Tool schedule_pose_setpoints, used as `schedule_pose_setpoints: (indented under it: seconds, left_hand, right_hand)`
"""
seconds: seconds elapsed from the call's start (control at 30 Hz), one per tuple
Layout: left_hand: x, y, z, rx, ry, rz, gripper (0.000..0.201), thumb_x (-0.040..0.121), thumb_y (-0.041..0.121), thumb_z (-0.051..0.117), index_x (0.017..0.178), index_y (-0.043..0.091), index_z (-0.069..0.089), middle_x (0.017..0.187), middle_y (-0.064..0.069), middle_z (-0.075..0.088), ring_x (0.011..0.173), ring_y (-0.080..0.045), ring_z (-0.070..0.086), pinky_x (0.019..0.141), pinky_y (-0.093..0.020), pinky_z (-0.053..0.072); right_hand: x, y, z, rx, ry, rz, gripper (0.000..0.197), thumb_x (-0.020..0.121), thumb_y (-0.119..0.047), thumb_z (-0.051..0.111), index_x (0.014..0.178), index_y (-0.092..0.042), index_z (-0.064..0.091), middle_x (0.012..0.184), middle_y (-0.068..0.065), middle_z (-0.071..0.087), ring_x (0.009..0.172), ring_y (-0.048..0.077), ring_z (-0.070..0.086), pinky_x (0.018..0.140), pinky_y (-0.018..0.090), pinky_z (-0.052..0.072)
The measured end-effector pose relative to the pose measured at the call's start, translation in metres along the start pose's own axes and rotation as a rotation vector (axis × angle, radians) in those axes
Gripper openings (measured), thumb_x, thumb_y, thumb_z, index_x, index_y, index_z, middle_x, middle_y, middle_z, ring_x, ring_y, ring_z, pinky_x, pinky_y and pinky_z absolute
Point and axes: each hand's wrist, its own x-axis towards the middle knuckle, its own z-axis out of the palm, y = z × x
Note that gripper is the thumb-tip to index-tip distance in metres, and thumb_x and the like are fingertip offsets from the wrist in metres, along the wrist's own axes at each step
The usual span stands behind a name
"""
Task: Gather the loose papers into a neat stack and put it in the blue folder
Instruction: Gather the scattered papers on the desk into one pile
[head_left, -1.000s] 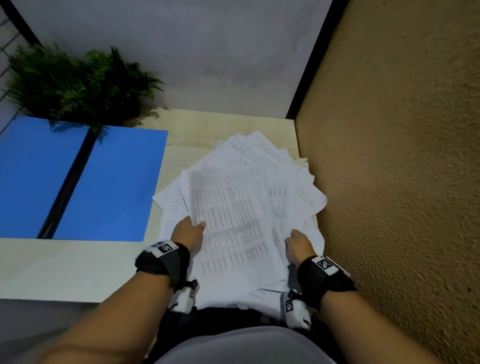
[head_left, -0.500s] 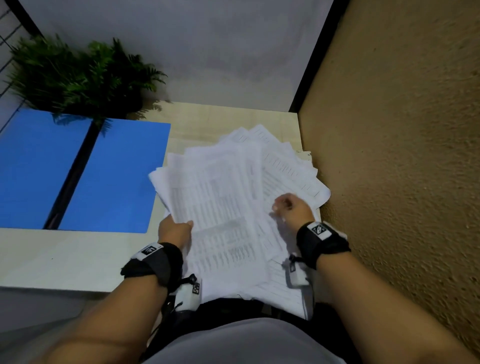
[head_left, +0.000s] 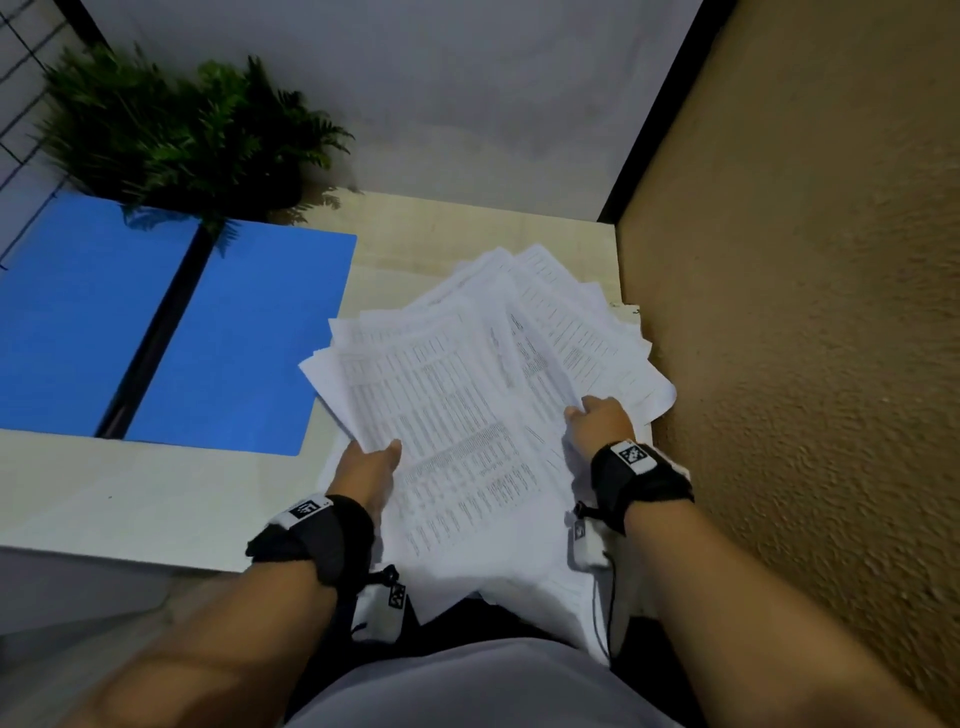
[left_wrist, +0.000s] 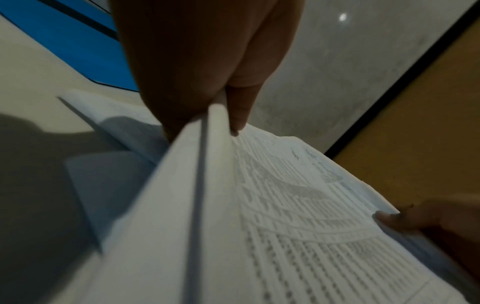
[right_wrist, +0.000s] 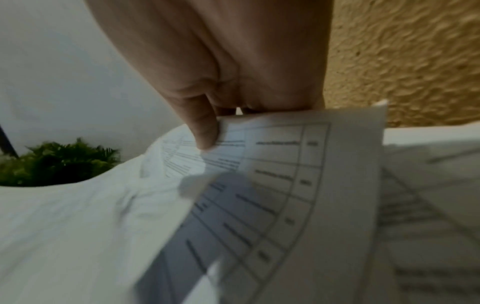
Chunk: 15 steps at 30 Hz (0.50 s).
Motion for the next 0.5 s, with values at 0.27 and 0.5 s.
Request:
schedule_pose_setpoints:
  seconds: [0.27, 0.5]
  left_hand:
    - [-0.003, 0.003, 0.047, 0.036, -0.056, 0.108, 0.099, 0.083, 0.022, 0.075, 0.155, 0.030, 0.007, 0.151, 0.006, 0.034, 0.133, -0.020, 0.042, 0.112, -0.051, 0.036]
    - [-0.009, 0.014, 0.054, 0.084, -0.209, 0.170, 0.052, 0.087, 0.005, 0.069, 0.135, 0.018, 0.052, 0.126, -0.005, 0.066, 0.115, -0.025, 0.063, 0.095, -0.037, 0.051]
  right_hand:
    - [-0.036, 0.040, 0.010, 0.345, -0.280, -0.153, 0.049, 0.099, -0.017, 0.043, 0.146, -0.029, 0.031, 0.126, -0.009, 0.045, 0.115, 0.013, 0.045, 0.099, 0.026, 0.035]
    - [-0.013, 0.062, 0.014, 0.251, -0.040, -0.112, 0.030, 0.089, -0.002, 0.042, 0.060, -0.004, 0.049, 0.085, 0.017, 0.055, 0.071, 0.021, 0.051, 0.060, 0.022, 0.038]
